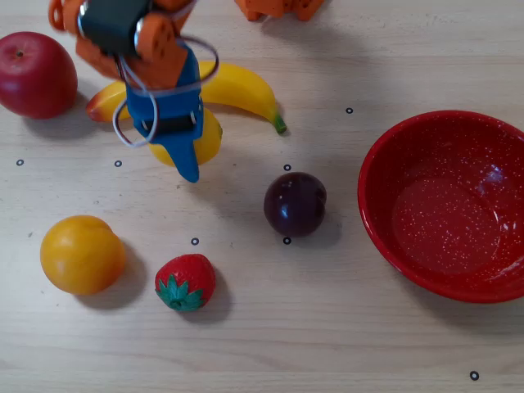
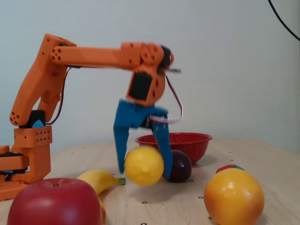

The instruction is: Put the lemon in the red bowl.

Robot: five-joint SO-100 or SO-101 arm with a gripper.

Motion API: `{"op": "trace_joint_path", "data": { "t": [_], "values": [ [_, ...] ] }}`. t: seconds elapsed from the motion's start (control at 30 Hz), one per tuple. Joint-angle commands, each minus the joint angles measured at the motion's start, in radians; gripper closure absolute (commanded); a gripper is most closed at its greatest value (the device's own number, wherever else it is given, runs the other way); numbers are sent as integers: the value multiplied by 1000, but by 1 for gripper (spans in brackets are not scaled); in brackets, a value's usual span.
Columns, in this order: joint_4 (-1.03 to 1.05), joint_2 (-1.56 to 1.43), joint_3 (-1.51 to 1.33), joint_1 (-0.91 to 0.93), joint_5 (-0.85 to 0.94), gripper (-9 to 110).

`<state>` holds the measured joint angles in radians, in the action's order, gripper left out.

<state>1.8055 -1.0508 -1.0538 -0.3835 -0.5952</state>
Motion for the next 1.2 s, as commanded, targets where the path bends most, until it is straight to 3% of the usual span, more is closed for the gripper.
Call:
{"op": "trace_joint_path", "data": {
  "t": [0.0, 0.73, 0.97, 1.17],
  "values": [
    [92, -184, 63, 31, 67, 101],
    [43, -580, 117, 581, 709, 101],
    [-196, -566, 48, 799, 715, 101],
    [-506, -497, -78, 914, 588, 101]
  ]
}}
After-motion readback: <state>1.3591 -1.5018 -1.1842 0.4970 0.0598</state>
